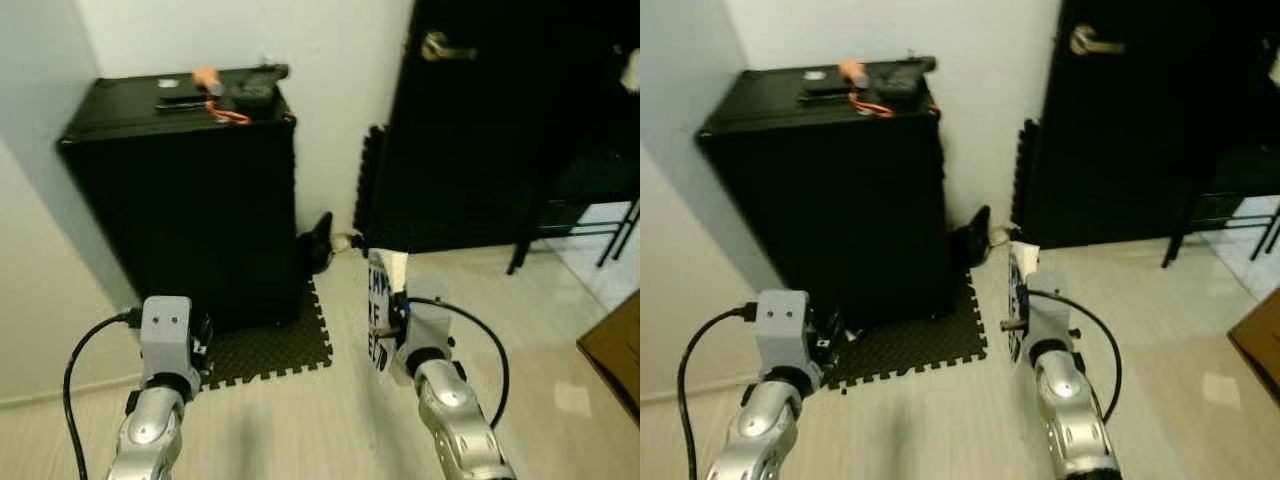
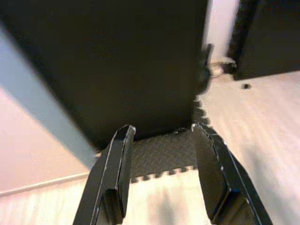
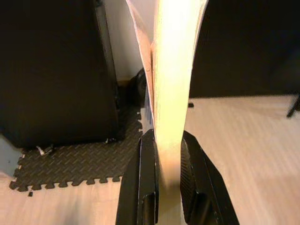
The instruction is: Clean up the room
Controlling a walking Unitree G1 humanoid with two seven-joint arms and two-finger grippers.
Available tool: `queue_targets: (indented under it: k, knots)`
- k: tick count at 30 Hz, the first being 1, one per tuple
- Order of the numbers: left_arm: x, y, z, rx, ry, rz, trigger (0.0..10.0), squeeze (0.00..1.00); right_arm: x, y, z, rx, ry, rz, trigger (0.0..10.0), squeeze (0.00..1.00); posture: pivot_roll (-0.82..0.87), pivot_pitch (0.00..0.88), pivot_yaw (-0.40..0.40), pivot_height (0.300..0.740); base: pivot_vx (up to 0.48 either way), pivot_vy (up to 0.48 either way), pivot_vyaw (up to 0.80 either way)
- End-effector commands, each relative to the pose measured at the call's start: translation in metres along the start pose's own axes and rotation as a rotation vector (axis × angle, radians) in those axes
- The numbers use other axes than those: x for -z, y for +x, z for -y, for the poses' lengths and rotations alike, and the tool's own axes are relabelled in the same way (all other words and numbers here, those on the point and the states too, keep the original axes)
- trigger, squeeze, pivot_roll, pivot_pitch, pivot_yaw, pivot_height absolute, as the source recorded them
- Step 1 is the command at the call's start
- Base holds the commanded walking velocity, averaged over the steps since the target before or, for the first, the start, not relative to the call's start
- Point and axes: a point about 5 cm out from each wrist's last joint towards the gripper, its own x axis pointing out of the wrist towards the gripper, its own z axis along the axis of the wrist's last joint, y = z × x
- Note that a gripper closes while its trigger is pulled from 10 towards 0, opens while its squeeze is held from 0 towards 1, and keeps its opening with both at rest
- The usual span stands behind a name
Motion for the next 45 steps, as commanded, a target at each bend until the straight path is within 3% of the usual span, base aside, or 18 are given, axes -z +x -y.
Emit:
queue_targets:
  k: [1, 14, 28, 37, 45]
  knots:
    - [0.002, -0.001, -0.002, -0.009, 0.013, -0.011, 10.0, 0.00, -0.005, 0.001, 0.004, 0.015, 0.005, 0.021, 10.0, 0.00, -0.07, 0.121, 0.017, 0.740, 0.000, 0.000, -0.80]
    - [0.004, -0.002, -0.002, -0.020, 0.010, -0.017, 10.0, 0.00, -0.011, 0.007, 0.001, -0.004, -0.001, 0.030, 10.0, 0.00, -0.07, 0.118, -0.001, 0.740, 0.000, 0.000, -0.80]
    - [0.007, -0.004, 0.001, -0.001, -0.010, -0.035, 10.0, 0.00, -0.004, 0.000, 0.015, 0.063, -0.006, 0.002, 10.0, 0.00, -0.07, 0.116, 0.001, 0.740, 0.000, 0.000, -0.80]
    - [0.013, -0.008, -0.007, -0.050, -0.003, -0.060, 10.0, 0.00, -0.001, -0.002, 0.020, 0.071, -0.020, -0.014, 10.0, 0.00, -0.08, 0.113, -0.006, 0.740, 0.000, 0.000, -0.80]
    - [0.013, -0.005, -0.001, -0.023, 0.017, -0.058, 10.0, 0.00, 0.002, -0.003, 0.024, 0.097, -0.028, -0.029, 10.0, 0.00, -0.08, 0.110, -0.007, 0.740, 0.000, 0.000, -0.80]
